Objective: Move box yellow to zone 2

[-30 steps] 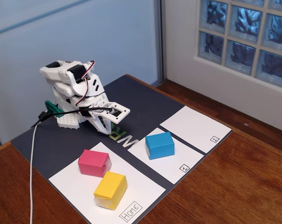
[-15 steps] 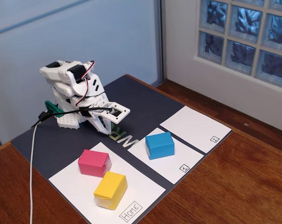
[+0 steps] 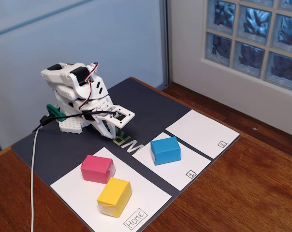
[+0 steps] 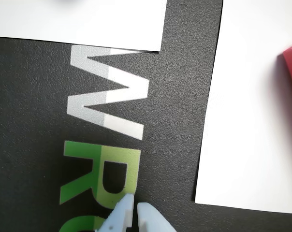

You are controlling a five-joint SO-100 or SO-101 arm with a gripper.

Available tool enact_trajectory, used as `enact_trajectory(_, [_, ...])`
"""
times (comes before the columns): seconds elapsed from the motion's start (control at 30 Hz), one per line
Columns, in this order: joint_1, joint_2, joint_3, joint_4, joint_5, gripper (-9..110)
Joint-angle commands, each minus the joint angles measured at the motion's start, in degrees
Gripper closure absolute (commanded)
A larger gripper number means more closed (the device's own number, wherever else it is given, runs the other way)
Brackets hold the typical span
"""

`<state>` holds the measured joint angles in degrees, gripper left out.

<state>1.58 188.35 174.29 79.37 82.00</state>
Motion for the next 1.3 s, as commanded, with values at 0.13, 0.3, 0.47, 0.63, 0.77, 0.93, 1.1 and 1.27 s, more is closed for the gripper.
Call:
enact_trajectory(0.13, [2.7, 3.0, -0.2, 3.6, -0.3, 101])
enact_trajectory(0.3, [5.1, 3.0, -0.2, 3.0, -3.9, 102])
enact_trajectory(0.47, [2.5, 3.0, -0.8, -1.7, 0.0, 102])
enact_trajectory(0.63, [-2.4, -2.8, -5.0, -9.1, 8.1, 102])
enact_trajectory(0.77, [-5.7, -35.1, -22.4, -14.2, 15.1, 102])
enact_trajectory(0.93, [-7.2, -54.1, -42.6, -15.6, 21.6, 102])
enact_trajectory(1.1, [-5.4, -65.0, -56.2, -15.6, 27.6, 102])
enact_trajectory(1.27, [-4.0, -73.1, -65.5, -15.0, 37.3, 102])
